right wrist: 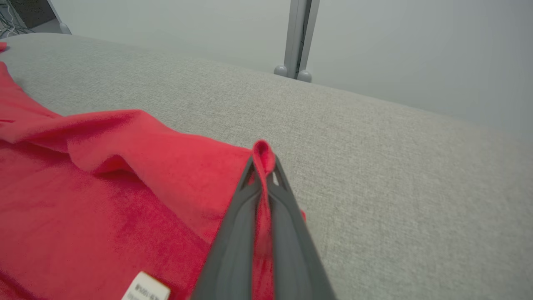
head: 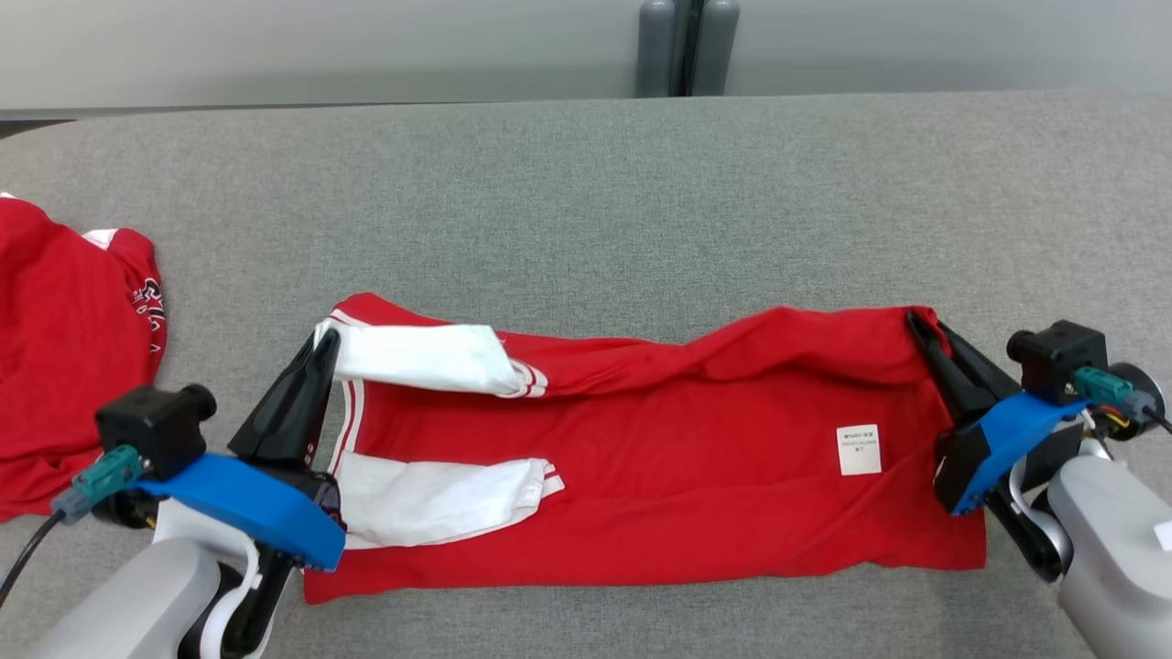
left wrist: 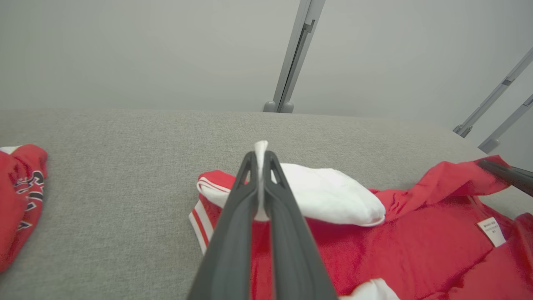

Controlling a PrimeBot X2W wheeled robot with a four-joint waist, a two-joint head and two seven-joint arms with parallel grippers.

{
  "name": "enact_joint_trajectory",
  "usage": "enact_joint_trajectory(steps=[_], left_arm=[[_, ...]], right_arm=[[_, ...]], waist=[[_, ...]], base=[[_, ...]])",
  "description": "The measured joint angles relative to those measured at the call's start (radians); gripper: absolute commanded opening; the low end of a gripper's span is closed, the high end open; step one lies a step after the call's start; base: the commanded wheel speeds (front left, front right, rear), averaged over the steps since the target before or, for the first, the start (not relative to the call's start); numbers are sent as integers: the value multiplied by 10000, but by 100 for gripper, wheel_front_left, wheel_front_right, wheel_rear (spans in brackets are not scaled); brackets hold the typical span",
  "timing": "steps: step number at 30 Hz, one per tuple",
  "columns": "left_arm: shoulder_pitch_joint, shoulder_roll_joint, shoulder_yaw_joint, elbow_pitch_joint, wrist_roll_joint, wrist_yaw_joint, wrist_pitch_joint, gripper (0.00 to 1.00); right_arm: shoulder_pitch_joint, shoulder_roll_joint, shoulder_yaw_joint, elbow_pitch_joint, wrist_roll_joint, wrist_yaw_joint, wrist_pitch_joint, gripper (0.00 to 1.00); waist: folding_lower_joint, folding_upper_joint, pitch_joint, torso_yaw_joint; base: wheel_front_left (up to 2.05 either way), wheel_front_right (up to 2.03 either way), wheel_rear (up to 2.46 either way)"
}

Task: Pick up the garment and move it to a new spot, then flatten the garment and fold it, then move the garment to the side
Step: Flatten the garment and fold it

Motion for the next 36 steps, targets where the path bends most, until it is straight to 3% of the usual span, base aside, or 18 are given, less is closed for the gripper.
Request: enact_joint_trajectory(steps=[9,10,11,12,14,20,24,35,36], left_arm=[[1213,-144,493,-50,-38,217,0,0],[1324,-205,562,-46,-38,217,0,0],[1424,-268,656,-42,-29,217,0,0],[1489,-330,732,-35,21,217,0,34],[1662,-499,989,-50,125,249,-2,100],[2273,-1070,1827,-196,685,234,-2,100],[2535,-1593,2798,-360,1613,217,-2,100],[3131,-3260,5574,-867,5047,207,-4,100],[3260,-3599,6032,-909,5519,50,-4,100]], right_arm=[[1059,242,-823,-617,-182,2,-2,0],[1166,280,-917,-702,-186,2,-2,16],[1254,328,-1024,-790,-199,2,-2,48],[1333,372,-1160,-865,-186,2,-2,100],[1477,426,-1340,-1070,-221,2,-2,100],[1943,508,-2123,-1983,-374,0,-2,100],[2080,554,-2533,-2207,-460,0,-10,100],[1738,1057,-2543,-157,-339,0,67,100],[1633,1193,-2510,238,-224,0,140,100]], waist=[[0,0,-314,-91],[0,0,-337,-101],[0,0,-362,-109],[0,0,-390,-109],[0,0,-449,-123],[0,0,-647,-148],[0,0,-720,-120],[0,0,-640,42],[0,0,-598,57]], base=[[0,0,0],[0,0,0],[0,0,0],[0,0,0],[0,0,0],[0,0,0],[0,0,0],[0,0,0],[0,0,0]])
